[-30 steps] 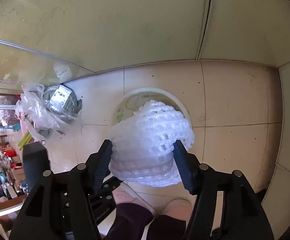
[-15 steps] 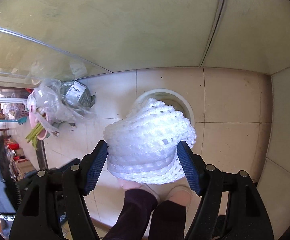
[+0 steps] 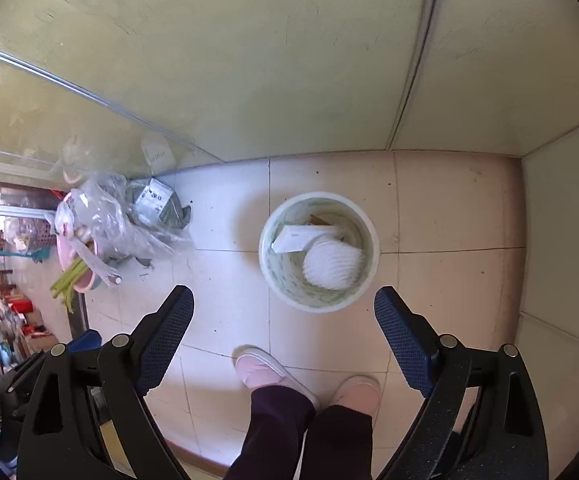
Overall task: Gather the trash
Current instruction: 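Open the left tool and right tool to drop both items into the bin, then raise both tools back up toward the items on the counter, then grasp the white plastic tray with the left tool while the right tool grasps the HP box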
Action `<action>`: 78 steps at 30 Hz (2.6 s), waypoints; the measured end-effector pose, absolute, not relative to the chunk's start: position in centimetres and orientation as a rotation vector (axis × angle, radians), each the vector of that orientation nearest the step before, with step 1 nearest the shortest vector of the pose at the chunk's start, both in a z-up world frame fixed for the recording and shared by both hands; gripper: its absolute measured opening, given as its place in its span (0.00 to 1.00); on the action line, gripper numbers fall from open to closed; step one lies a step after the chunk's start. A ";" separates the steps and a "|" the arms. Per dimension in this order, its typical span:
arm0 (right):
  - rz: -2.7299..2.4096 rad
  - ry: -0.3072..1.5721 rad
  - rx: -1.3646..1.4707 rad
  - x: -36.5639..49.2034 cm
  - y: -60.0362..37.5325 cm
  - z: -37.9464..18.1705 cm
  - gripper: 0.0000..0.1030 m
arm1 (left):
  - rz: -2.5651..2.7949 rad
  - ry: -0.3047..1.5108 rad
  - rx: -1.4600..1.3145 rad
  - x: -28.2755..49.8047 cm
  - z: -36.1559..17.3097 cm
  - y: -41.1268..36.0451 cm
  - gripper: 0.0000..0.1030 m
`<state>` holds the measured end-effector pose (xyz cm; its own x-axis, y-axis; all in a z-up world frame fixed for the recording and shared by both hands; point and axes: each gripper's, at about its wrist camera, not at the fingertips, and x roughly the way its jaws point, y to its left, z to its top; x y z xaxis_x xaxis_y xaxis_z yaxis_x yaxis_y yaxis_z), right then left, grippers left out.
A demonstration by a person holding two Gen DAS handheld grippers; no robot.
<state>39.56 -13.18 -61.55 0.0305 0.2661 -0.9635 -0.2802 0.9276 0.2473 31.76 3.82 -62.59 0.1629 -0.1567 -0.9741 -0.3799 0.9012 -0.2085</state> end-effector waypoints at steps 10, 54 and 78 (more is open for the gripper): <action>0.369 1.179 -0.096 38.4 -14.1 -40.2 0.87 | 0.100 1.270 -0.410 33.4 -45.8 4.3 0.37; 0.410 0.581 -0.172 56.5 -19.8 -7.1 0.88 | 0.425 0.605 -0.373 52.9 -5.5 9.0 0.69; 0.449 0.893 -0.035 69.4 -3.1 -16.0 0.88 | 0.359 0.795 -0.364 69.3 -13.4 25.5 0.69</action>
<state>69.37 -3.15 -16.03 0.5410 0.3633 -0.7585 -0.3923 0.9068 0.1545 69.31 25.48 -13.42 0.6470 0.1736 -0.7425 -0.4423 0.8786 -0.1799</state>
